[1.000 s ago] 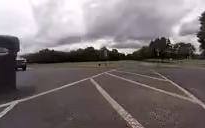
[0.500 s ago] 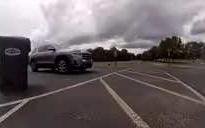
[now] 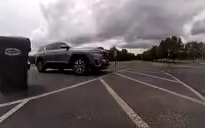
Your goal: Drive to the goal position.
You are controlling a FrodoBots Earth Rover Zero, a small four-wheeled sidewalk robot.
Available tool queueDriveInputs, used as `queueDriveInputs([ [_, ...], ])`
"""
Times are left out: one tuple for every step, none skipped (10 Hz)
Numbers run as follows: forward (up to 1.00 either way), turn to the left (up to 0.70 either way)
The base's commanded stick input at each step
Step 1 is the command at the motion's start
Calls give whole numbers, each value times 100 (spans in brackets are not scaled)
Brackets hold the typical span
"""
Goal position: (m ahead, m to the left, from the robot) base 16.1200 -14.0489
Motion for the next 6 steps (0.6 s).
queueDriveInputs([
  [0,-70],
  [0,-70],
  [0,-70],
  [0,-70],
  [0,-25],
  [0,0],
])
